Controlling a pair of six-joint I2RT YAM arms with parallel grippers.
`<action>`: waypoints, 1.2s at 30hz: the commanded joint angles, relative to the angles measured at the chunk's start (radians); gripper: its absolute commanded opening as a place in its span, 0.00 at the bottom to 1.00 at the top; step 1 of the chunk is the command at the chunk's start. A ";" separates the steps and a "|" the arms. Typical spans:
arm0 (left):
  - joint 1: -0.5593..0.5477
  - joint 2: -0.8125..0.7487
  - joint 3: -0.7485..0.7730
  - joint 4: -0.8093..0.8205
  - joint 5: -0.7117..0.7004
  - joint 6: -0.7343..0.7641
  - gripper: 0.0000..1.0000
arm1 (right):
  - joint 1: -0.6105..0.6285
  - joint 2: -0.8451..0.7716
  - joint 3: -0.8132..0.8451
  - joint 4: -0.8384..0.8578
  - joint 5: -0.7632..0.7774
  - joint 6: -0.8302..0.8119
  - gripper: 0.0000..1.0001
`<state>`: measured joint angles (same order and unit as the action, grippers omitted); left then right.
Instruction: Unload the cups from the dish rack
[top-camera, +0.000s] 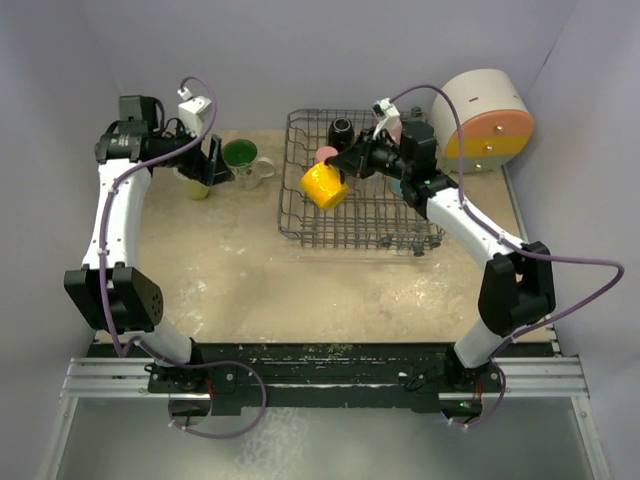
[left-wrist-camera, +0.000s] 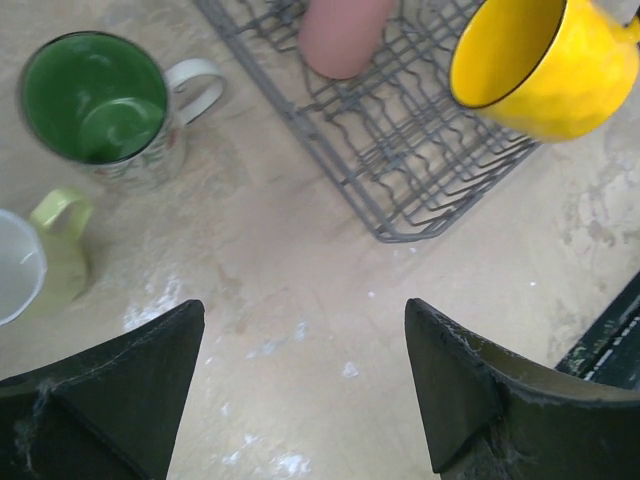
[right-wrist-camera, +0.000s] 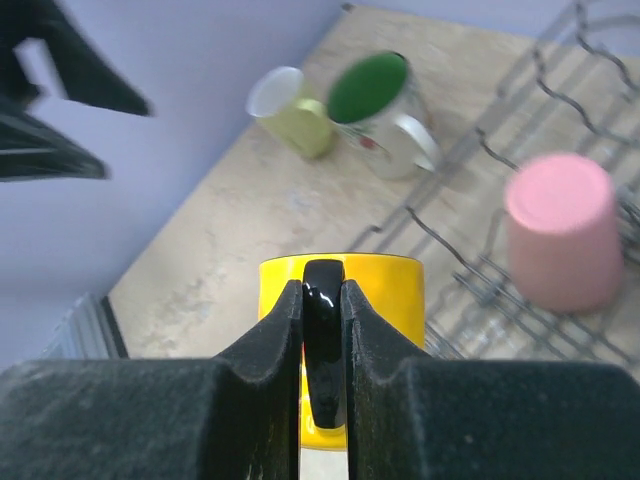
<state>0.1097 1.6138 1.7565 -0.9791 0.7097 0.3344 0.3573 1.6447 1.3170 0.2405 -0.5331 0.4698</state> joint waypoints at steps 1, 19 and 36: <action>-0.082 0.043 -0.014 0.075 0.058 -0.114 0.85 | 0.078 -0.040 0.018 0.290 -0.106 0.058 0.00; -0.082 0.066 -0.274 0.297 0.524 -0.598 0.82 | 0.190 -0.014 0.041 0.538 -0.098 0.118 0.00; -0.087 0.093 -0.324 0.401 0.646 -0.781 0.49 | 0.246 0.062 0.098 0.638 -0.095 0.090 0.00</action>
<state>0.0231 1.6932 1.4025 -0.5568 1.2743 -0.4526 0.5858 1.7382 1.3373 0.7197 -0.6533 0.5922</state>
